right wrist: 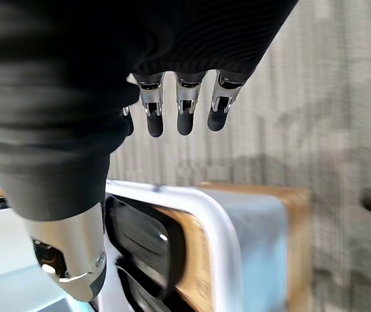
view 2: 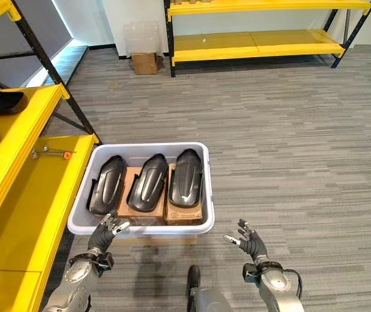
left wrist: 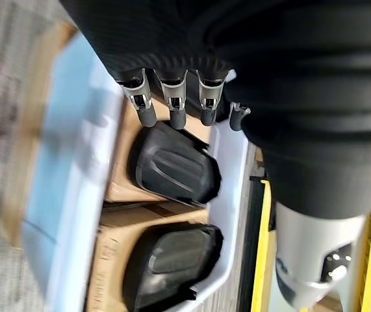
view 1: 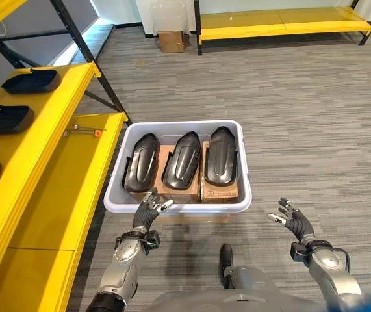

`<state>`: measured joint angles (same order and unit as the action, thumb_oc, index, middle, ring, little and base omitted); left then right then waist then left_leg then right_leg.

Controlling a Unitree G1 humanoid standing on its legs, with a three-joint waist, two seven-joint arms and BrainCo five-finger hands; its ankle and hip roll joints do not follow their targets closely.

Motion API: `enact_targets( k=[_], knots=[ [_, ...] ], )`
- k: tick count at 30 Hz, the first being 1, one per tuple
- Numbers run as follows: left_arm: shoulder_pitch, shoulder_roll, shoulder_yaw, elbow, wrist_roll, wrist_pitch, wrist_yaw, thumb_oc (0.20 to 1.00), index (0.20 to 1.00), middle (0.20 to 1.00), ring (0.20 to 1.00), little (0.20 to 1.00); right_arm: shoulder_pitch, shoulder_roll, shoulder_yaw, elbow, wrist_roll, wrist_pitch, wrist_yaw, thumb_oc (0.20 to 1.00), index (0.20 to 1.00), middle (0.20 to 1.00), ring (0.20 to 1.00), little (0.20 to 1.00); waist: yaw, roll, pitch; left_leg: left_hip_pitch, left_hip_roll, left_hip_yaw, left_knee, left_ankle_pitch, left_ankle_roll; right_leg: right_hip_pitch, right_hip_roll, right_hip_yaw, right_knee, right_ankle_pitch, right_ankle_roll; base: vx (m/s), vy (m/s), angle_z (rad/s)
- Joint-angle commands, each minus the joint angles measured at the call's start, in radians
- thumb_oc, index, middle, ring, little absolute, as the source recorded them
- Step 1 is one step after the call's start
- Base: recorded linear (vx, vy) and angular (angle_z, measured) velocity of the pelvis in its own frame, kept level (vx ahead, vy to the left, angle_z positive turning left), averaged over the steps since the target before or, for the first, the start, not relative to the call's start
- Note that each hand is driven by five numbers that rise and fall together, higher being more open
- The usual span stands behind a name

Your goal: Move parts from the plastic box to the shelf.

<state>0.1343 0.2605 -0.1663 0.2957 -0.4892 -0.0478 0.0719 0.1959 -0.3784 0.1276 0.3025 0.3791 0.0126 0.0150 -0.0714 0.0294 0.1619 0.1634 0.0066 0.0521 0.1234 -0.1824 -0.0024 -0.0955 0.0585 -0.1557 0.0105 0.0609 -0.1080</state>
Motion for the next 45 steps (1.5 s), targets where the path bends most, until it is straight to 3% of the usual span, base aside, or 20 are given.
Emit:
enact_targets(
  k=[1,3,5,7,8,9,11,12,16,25,34,45],
  knots=[
    [-0.006,0.035,0.015,-0.036,0.002,-0.040,-0.009,1.000,1.000,1.000,1.000,1.000,0.021,0.010,-0.009,-0.028,0.026,-0.037,0.000,1.000,1.000,1.000,1.000,1.000,-0.018,-0.041,-0.004,-0.067,-0.049,0.023,0.086,0.109,-0.036,0.043,-0.052,0.008,0.035,-0.057,0.154,0.08,-0.149,-0.05],
    [-0.006,0.037,0.014,-0.049,-0.016,-0.048,-0.012,1.000,1.000,1.000,1.000,1.000,0.026,-0.014,-0.013,-0.035,0.033,-0.041,0.004,1.000,1.000,1.000,1.000,1.000,0.004,-0.068,0.036,-0.195,-0.062,-0.009,0.356,0.178,-0.085,0.076,-0.061,0.007,0.021,-0.065,0.133,0.04,-0.147,0.13],
    [-0.008,0.039,0.014,-0.049,-0.027,-0.044,-0.007,1.000,1.000,1.000,1.000,1.000,0.016,-0.022,-0.012,-0.024,0.023,-0.041,-0.010,1.000,1.000,1.000,1.000,1.000,0.009,-0.090,0.045,-0.244,-0.007,-0.017,0.333,0.176,-0.068,0.086,-0.076,0.015,0.000,-0.060,0.140,0.06,-0.037,-0.02],
    [-0.007,0.044,0.013,-0.056,-0.033,-0.041,-0.004,1.000,1.000,1.000,1.000,1.000,0.012,-0.017,-0.022,-0.036,0.029,-0.047,-0.025,1.000,1.000,1.000,1.000,1.000,0.012,-0.111,0.039,-0.227,0.090,-0.004,0.170,0.151,-0.048,0.099,-0.100,0.026,-0.017,-0.060,0.157,0.13,0.078,0.09],
    [-0.011,0.046,0.011,-0.058,-0.028,-0.040,0.002,1.000,1.000,1.000,1.000,1.000,0.010,-0.012,-0.027,-0.041,0.035,-0.052,-0.034,1.000,1.000,1.000,1.000,1.000,0.015,-0.112,0.042,-0.213,0.155,0.002,0.039,0.193,-0.056,0.102,-0.106,0.033,-0.019,-0.067,0.165,0.11,0.159,0.00],
    [-0.019,0.049,0.009,-0.058,-0.020,-0.044,0.009,1.000,1.000,1.000,1.000,1.000,0.005,-0.010,-0.034,-0.044,0.045,-0.058,-0.043,1.000,1.000,1.000,1.000,1.000,0.009,-0.102,0.037,-0.225,0.209,0.011,-0.070,0.279,-0.077,0.104,-0.112,0.037,-0.032,-0.074,0.174,0.10,0.189,-0.04],
    [-0.035,0.045,0.007,-0.042,-0.011,-0.049,0.022,1.000,1.000,1.000,1.000,1.000,-0.003,-0.007,-0.043,-0.041,0.063,-0.064,-0.058,1.000,1.000,1.000,1.000,1.000,0.002,-0.087,0.032,-0.207,0.240,0.027,-0.116,0.330,-0.104,0.123,-0.117,0.042,-0.066,-0.075,0.185,0.11,0.232,-0.15],
    [-0.039,0.039,0.007,-0.031,-0.013,-0.054,0.023,1.000,1.000,1.000,1.000,1.000,-0.006,0.001,-0.046,-0.046,0.076,-0.067,-0.067,1.000,1.000,1.000,1.000,1.000,0.003,-0.075,0.027,-0.184,0.216,0.024,-0.124,0.281,-0.103,0.134,-0.123,0.052,-0.086,-0.070,0.197,0.13,0.296,-0.39],
    [-0.048,0.040,-0.001,-0.022,-0.019,-0.064,0.024,1.000,1.000,1.000,1.000,1.000,-0.009,0.020,-0.058,-0.083,0.102,-0.073,-0.072,1.000,1.000,1.000,1.000,1.000,-0.008,-0.044,0.021,-0.171,0.166,0.051,-0.145,0.240,-0.101,0.121,-0.169,0.074,-0.098,-0.029,0.228,0.11,0.337,-0.42],
    [-0.036,0.063,0.017,-0.028,-0.014,-0.074,0.050,1.000,1.000,1.000,1.000,1.000,-0.031,0.052,-0.058,-0.168,0.087,-0.087,-0.093,1.000,1.000,1.000,1.000,1.000,0.002,-0.059,0.022,-0.135,0.078,0.129,-0.183,0.195,-0.045,0.084,-0.254,0.113,-0.071,0.010,0.290,0.04,0.226,-0.28],
    [-0.053,0.065,0.033,-0.056,-0.029,-0.097,0.066,1.000,1.000,1.000,1.000,1.000,-0.102,0.039,-0.045,-0.199,0.058,-0.116,-0.124,1.000,1.000,1.000,1.000,1.000,0.009,-0.061,0.025,-0.123,0.069,0.131,-0.206,0.200,-0.045,0.086,-0.272,0.096,-0.075,0.014,0.299,0.02,0.023,0.01],
    [-0.191,0.073,-0.002,-0.147,-0.099,-0.167,0.127,1.000,1.000,1.000,1.000,1.000,-0.475,0.006,0.090,-0.141,0.008,-0.148,-0.239,1.000,1.000,1.000,1.000,1.000,0.054,-0.030,0.163,-0.321,0.102,0.081,-0.158,0.263,-0.084,-0.076,-0.260,0.040,-0.028,0.017,0.270,-0.09,-0.078,0.10]
  ],
)
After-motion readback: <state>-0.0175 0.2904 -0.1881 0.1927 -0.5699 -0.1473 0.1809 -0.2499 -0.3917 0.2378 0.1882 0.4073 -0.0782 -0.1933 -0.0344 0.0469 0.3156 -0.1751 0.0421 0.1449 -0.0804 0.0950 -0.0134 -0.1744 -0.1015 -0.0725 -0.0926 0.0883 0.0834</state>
